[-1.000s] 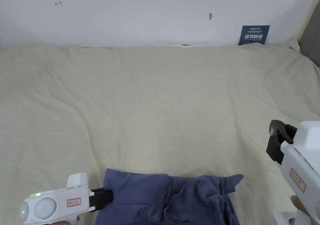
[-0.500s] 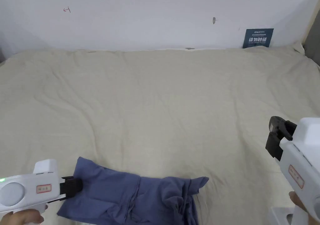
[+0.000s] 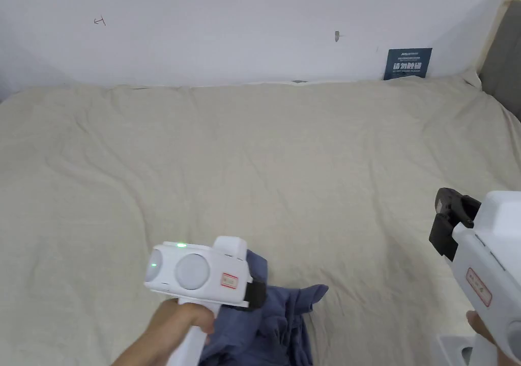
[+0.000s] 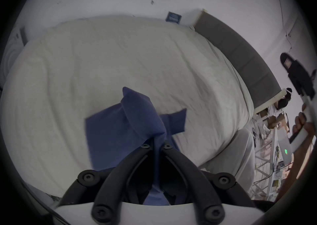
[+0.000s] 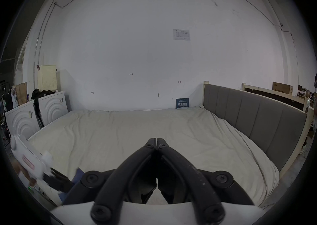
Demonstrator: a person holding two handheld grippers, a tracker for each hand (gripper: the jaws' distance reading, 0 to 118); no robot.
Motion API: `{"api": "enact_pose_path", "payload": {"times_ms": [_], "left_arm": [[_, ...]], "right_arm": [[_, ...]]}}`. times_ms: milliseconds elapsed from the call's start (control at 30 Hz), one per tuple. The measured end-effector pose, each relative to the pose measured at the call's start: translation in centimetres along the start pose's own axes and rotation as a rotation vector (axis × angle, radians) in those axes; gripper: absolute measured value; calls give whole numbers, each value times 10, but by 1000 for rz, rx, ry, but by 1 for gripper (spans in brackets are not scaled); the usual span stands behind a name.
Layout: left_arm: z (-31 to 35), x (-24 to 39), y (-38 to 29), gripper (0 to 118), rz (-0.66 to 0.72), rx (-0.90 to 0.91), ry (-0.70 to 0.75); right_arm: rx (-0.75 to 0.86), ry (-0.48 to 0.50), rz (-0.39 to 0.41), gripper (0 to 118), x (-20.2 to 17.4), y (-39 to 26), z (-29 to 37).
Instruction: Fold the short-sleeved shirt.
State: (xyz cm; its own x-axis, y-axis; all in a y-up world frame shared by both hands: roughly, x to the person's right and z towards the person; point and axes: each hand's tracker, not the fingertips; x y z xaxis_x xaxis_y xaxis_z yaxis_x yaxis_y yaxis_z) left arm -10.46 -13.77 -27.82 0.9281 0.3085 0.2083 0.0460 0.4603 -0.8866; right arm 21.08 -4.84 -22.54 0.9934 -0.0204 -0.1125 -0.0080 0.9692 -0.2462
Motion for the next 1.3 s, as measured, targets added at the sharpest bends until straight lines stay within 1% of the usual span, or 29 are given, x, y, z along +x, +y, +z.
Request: {"api": "enact_pose_path", "payload": {"times_ms": [33,200,233,333,367,400,467,500,533,633,733,867,900,933,967,1000,1033,1100,1133,1233,1300], "left_arm": [[-15,6,0,7,32,-31,17],[-73,27,-8,9,29,-73,69],[-81,29,-10,11,28,-70,87],[-89,35,-15,30,23,-54,87],[-87,37,-16,41,19,-44,74],[-82,40,-15,66,18,-35,49],[-71,42,-15,100,35,-14,-29],[-64,44,-15,115,30,-4,-29],[-55,46,-14,118,21,33,-20],[-22,45,-14,117,-18,170,-9],[11,40,-16,117,-20,300,56],[34,27,-27,114,-24,473,190],[36,24,-30,104,-15,501,211],[36,20,-33,88,-17,522,230],[34,17,-36,66,-16,522,243],[31,14,-38,26,-14,507,252],[27,10,-40,7,-8,498,249],[19,3,-46,0,12,490,200],[15,1,-49,0,22,483,176],[-7,7,-57,0,-7,451,210],[-20,13,-61,0,-23,425,185]], "right_arm": [[1,-7,0,2,2,0,1],[-8,-34,-7,2,13,-3,7],[-9,-38,-8,2,14,-4,7],[-10,-48,-12,2,16,-4,8],[-11,-50,-13,2,17,-5,8],[-12,-53,-13,2,17,-5,8],[-15,-54,-14,2,19,-5,9],[-14,-54,-15,2,19,-5,9],[-13,-53,-17,2,18,-5,9],[-7,-47,-14,2,16,-2,9],[0,-37,-12,2,13,0,10],[8,-22,-9,2,8,2,11],[9,-18,-8,2,7,3,11],[11,-16,-7,2,6,3,11],[10,-12,-6,2,6,3,11],[10,-9,-5,2,5,2,11],[10,-6,-5,2,5,2,11],[6,-2,-2,2,5,2,11],[6,-2,-1,2,4,2,11],[2,-3,-2,2,6,1,12],[0,-7,-3,2,9,0,10]]}}
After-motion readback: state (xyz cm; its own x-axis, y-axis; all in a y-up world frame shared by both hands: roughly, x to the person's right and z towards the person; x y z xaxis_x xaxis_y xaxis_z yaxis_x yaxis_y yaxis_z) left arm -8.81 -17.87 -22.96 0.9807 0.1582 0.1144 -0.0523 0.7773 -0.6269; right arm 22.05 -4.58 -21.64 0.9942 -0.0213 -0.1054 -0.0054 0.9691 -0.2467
